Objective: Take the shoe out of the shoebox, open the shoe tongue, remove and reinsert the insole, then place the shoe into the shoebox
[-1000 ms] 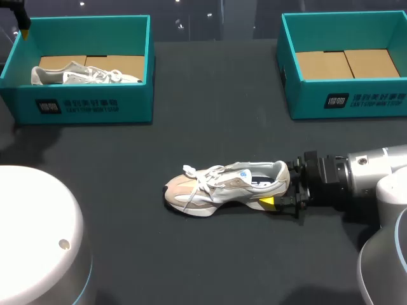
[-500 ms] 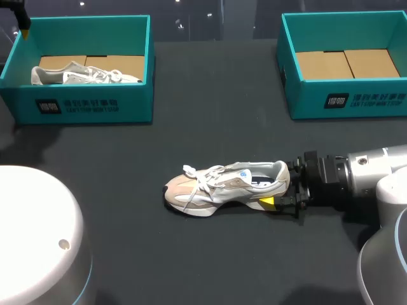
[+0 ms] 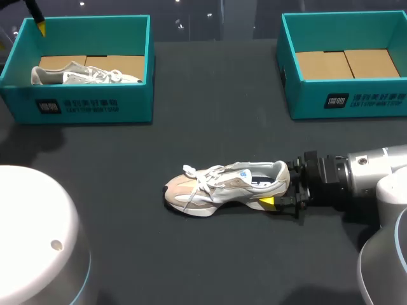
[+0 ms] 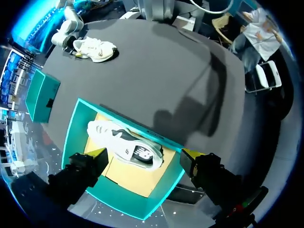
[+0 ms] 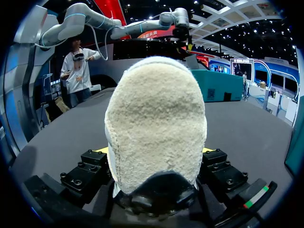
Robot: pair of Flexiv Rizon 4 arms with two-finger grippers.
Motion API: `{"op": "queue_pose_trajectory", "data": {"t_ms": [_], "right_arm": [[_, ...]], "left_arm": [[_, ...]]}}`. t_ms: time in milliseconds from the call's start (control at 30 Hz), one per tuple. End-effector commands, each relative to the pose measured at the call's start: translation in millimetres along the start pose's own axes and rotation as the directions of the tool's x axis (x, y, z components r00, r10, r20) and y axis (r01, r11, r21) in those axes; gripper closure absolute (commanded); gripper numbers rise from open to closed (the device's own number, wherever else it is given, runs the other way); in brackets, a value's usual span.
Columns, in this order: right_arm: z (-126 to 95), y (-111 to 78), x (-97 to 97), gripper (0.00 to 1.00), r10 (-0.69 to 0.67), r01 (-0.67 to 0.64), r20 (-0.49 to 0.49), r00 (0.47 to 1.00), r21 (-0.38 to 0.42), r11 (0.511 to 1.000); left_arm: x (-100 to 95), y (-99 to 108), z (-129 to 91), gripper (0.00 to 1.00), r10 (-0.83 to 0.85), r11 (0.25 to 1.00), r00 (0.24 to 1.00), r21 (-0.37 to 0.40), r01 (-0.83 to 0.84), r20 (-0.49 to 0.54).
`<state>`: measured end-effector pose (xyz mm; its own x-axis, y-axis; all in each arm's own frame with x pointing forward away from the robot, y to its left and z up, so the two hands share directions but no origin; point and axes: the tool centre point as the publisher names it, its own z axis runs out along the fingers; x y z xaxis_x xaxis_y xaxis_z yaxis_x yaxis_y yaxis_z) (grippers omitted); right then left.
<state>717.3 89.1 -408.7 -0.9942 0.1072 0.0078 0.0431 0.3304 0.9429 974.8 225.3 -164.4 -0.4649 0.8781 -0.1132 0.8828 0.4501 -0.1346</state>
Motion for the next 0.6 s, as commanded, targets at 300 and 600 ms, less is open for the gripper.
{"op": "queue_pose_trajectory", "data": {"t_ms": [300, 600], "right_arm": [[-0.6, 0.0, 0.8, 1.0, 0.0, 0.0, 0.0, 1.0, 0.003, 1.0], [-0.6, 0.0, 0.8, 1.0, 0.0, 0.0, 0.0, 1.0, 0.003, 1.0]], "left_arm": [[-39.3, -67.6, 10.9, 0.0, -0.871, 0.487, 0.465, 0.148, 0.861, 0.157], [-69.2, -104.0, 40.6, 0.0, -0.993, 0.087, 0.081, 0.073, 0.994, 0.083]]}}
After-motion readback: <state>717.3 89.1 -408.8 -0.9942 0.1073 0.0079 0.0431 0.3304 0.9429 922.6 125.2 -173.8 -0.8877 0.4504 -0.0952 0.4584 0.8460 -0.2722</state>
